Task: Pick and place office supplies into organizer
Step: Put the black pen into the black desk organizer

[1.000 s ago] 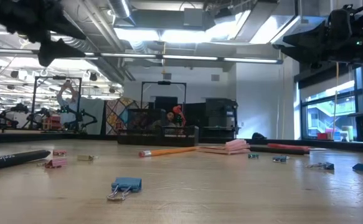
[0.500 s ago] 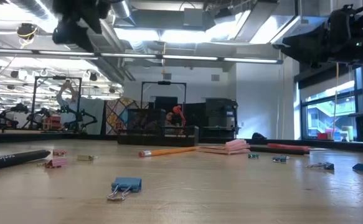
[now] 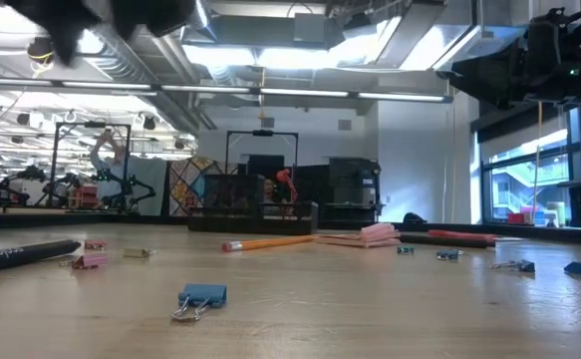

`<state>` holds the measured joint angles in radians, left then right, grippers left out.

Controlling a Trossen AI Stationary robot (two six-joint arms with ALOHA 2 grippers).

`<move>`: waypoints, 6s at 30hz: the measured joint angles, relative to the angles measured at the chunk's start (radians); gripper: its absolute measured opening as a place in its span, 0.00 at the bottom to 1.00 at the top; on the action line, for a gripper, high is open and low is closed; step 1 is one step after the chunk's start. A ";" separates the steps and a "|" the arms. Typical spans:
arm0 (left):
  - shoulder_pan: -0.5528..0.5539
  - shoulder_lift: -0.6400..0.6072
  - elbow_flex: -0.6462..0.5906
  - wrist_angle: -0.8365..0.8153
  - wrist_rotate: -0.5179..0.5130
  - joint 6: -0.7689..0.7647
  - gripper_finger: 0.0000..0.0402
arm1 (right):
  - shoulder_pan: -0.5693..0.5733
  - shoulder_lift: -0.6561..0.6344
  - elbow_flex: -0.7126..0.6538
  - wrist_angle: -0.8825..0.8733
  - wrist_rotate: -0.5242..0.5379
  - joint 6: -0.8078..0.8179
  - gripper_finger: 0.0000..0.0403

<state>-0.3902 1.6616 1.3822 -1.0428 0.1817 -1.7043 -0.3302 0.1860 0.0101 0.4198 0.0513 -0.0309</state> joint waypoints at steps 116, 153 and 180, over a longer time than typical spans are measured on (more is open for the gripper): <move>-0.126 0.347 -0.057 0.277 -0.033 -0.389 0.58 | 0.000 0.000 0.000 -0.052 0.000 -0.001 0.64; -0.126 0.350 -0.058 0.282 0.020 -0.395 0.20 | 0.000 0.000 0.000 -0.053 0.000 -0.001 0.64; -0.130 0.316 -0.064 0.276 0.010 -0.289 0.12 | 0.000 0.000 0.000 -0.053 -0.001 0.000 0.64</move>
<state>-0.5201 1.9771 1.3182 -0.7668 0.1917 -1.9935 -0.3305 0.1860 0.0101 0.3668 0.0506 -0.0307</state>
